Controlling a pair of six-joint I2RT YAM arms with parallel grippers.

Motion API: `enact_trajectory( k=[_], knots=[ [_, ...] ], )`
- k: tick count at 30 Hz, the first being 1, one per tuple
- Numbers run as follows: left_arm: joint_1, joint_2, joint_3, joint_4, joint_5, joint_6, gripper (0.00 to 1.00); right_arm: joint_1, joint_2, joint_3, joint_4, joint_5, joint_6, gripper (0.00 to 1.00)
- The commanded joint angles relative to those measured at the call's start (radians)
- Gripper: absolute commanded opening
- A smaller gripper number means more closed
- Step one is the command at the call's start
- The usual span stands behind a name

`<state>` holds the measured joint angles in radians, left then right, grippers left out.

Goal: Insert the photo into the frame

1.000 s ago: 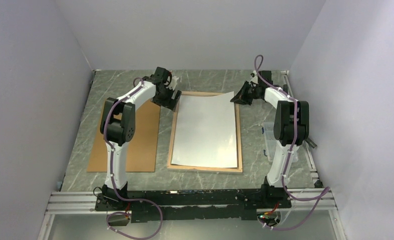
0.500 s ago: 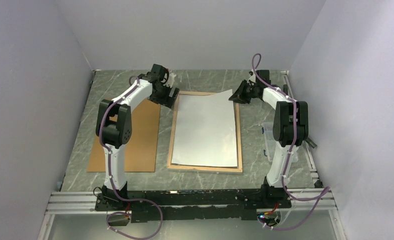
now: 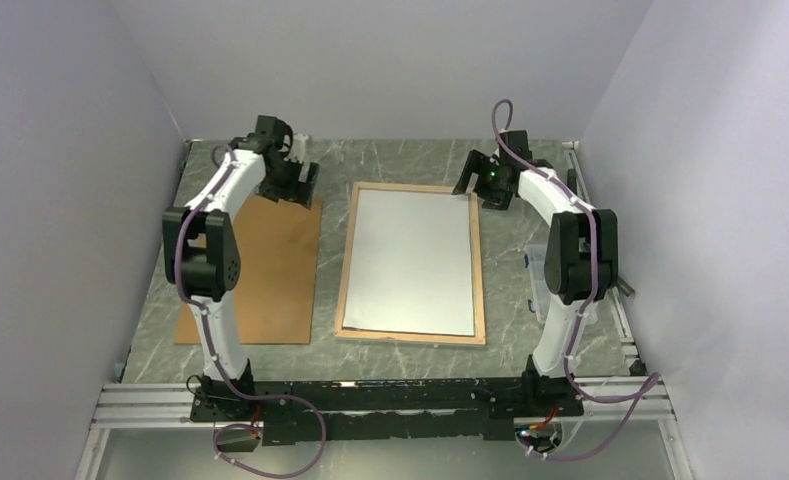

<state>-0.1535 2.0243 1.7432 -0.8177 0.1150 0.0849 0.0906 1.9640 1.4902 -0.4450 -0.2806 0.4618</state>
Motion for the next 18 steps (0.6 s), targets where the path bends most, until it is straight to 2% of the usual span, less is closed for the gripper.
enact_trajectory(
  k=[1,6,12,13,15,17,18],
  knots=[
    [0.052,-0.132,0.024,-0.058,-0.003,0.027,0.94,0.033,-0.128,0.062,-0.078,0.257,-0.035,0.98],
    [0.127,-0.225,0.022,-0.109,-0.087,0.066,0.94,0.156,-0.231,0.045,-0.089,0.379,-0.033,1.00],
    [0.316,-0.365,-0.020,-0.096,-0.167,0.121,0.95,0.583,-0.242,0.119,-0.083,0.500,0.043,1.00],
    [0.360,-0.387,-0.042,-0.083,-0.163,0.130,0.95,0.633,-0.231,0.124,-0.062,0.482,0.072,1.00],
    [0.461,-0.417,-0.104,-0.067,-0.158,0.159,0.95,0.683,-0.202,0.113,0.029,0.344,0.161,1.00],
    [0.529,-0.424,-0.159,-0.060,-0.174,0.195,0.88,0.734,-0.160,0.115,0.083,0.272,0.206,1.00],
    [0.565,-0.426,-0.192,-0.048,-0.177,0.208,0.83,0.770,-0.125,0.149,0.060,0.294,0.210,1.00]
  ],
)
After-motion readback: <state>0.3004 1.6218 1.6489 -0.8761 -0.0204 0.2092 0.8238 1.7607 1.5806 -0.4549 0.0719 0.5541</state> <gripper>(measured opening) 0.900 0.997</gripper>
